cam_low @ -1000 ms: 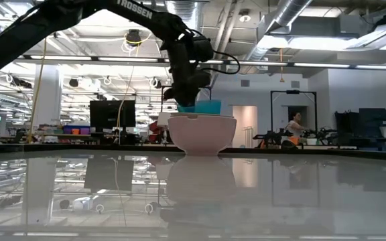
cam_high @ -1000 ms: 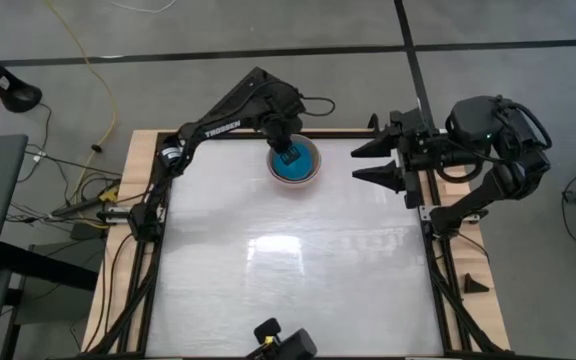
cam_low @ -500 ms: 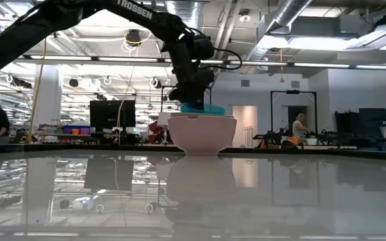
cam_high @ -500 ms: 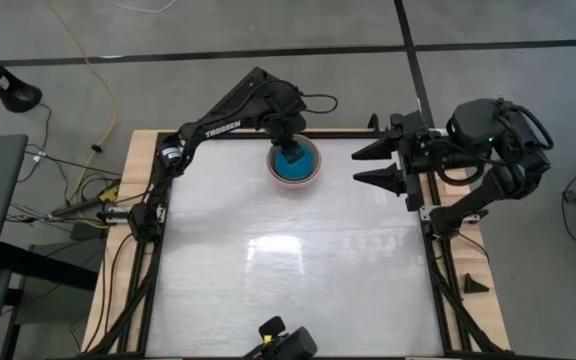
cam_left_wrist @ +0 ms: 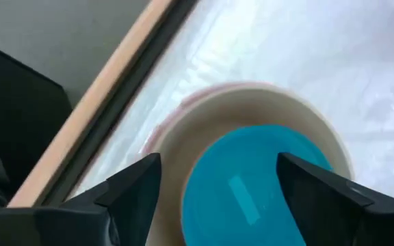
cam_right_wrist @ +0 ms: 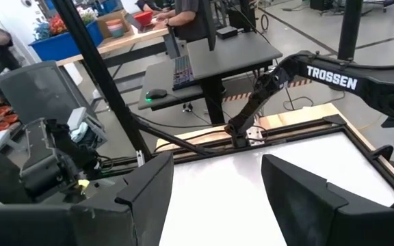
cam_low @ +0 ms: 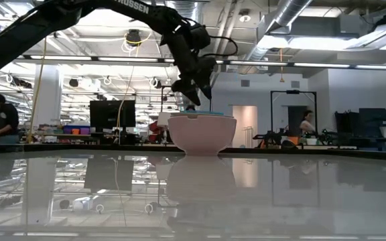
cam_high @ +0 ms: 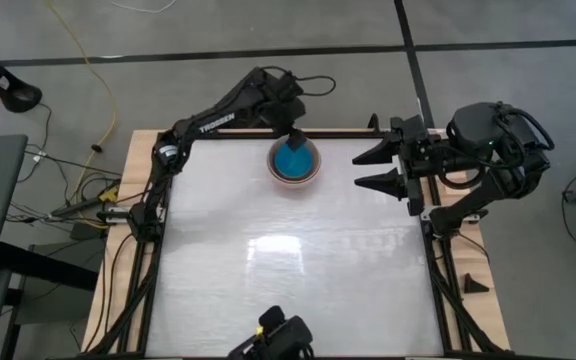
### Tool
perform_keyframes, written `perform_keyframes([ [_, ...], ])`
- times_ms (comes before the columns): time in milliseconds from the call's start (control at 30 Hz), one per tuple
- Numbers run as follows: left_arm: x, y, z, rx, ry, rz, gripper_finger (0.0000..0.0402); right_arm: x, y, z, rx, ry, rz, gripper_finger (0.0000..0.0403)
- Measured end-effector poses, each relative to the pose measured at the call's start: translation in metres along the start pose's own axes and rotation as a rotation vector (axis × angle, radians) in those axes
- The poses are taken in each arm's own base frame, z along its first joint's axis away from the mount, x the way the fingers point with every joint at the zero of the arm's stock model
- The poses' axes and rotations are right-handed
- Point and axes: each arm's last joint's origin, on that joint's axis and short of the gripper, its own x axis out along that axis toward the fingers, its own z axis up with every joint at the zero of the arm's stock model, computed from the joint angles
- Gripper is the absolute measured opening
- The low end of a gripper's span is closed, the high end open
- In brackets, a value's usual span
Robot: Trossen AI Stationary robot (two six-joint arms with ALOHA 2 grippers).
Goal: Nest bowls inside each other
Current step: Stack the blue bowl on top of the blue patterned bowl
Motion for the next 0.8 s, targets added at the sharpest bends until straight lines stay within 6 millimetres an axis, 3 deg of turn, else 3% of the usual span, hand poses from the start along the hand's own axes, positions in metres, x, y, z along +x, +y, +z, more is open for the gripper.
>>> perform_keyframes([
  [233, 0.001, 0.024, -0.002, -0.060, 0.002, 0.035, 0.0266, 0.000, 0.001, -0.001, -0.002, 0.006, 0.003, 0.0260],
  [367, 0.000, 0.031, -0.002, -0.043, -0.002, 0.028, 0.0190, 0.000, 0.001, -0.002, -0.003, 0.014, 0.003, 0.0260],
  [533, 0.000, 0.029, -0.003, 0.027, 0.009, -0.005, 0.0030, 0.000, 0.000, -0.003, 0.007, 0.025, -0.001, 0.0260],
  [800, 0.009, 0.030, -0.008, 0.041, 0.034, -0.002, 0.0000, 0.000, 0.000, -0.003, 0.008, 0.025, -0.001, 0.0260],
])
